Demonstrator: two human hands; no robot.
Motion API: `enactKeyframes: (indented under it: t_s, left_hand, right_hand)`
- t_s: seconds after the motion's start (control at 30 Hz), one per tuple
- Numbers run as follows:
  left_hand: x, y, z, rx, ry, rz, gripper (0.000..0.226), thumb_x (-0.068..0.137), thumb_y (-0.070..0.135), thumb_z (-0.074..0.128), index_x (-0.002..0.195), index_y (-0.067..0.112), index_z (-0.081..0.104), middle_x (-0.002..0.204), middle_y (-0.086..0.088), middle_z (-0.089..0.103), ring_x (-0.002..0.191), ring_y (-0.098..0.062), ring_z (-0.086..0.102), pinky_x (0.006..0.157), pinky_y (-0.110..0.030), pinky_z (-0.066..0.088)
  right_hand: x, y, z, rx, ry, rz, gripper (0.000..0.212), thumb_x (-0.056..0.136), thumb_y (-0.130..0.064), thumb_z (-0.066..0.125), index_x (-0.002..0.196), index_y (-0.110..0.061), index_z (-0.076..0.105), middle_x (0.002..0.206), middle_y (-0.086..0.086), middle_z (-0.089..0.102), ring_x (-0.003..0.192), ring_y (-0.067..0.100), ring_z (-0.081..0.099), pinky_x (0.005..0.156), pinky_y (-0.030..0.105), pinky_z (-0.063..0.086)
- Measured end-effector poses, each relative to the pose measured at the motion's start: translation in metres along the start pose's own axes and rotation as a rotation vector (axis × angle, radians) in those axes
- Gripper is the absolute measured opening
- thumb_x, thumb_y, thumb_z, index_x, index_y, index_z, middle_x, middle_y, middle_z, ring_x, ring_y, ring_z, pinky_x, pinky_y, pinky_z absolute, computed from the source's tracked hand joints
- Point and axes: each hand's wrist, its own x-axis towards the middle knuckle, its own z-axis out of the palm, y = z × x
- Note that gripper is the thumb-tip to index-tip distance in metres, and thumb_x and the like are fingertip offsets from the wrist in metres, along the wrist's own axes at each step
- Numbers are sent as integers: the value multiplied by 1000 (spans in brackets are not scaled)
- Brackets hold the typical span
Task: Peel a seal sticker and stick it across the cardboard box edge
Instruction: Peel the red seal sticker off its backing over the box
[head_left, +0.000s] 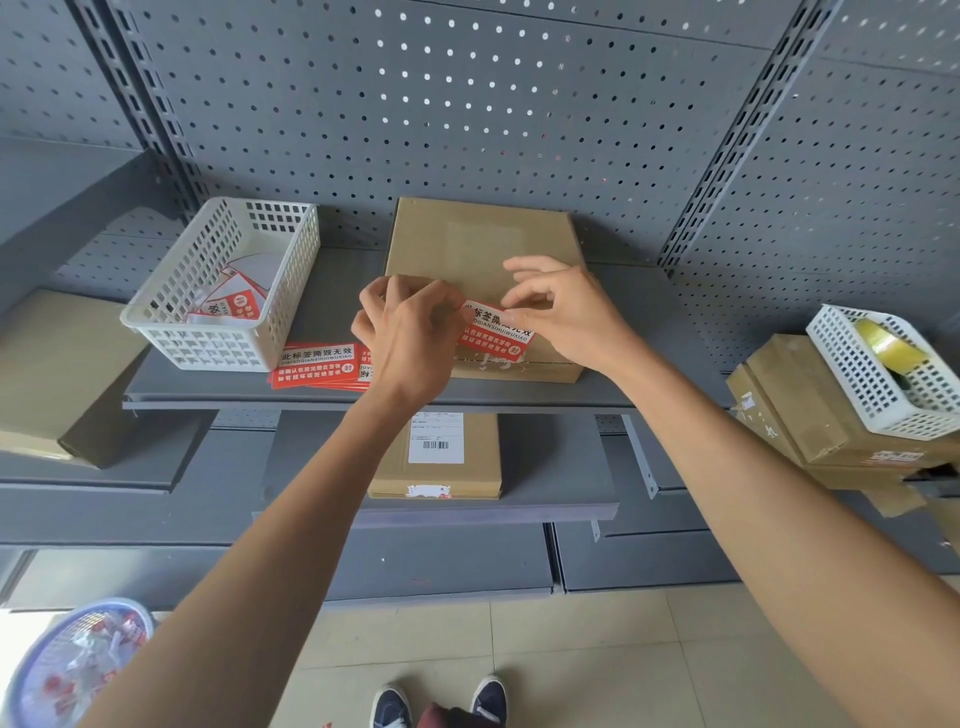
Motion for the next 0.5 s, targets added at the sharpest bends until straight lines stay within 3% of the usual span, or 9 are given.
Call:
enactKeyframes:
  t_s: [0.1, 0.5]
  left_hand:
    - [0, 0, 1, 6, 6, 1, 11, 98, 38, 62, 96, 28, 67, 128, 2, 54, 136, -31, 27, 109, -52, 21]
    - [-3, 1, 2, 8, 8, 13, 8, 98, 31, 59, 97, 26, 65, 129, 2, 52, 137, -30, 25, 108, -50, 17]
  right_hand:
    - [-7, -1, -4, -26, -13, 4, 1, 86, -17, 79, 86, -16, 79, 143, -6, 57, 127, 9, 55, 110, 33, 42]
    - [-7, 1, -1, -110, -62, -37, 13, 95, -16, 66, 82, -15, 70, 143, -9, 55, 126, 11, 56, 111, 39, 40]
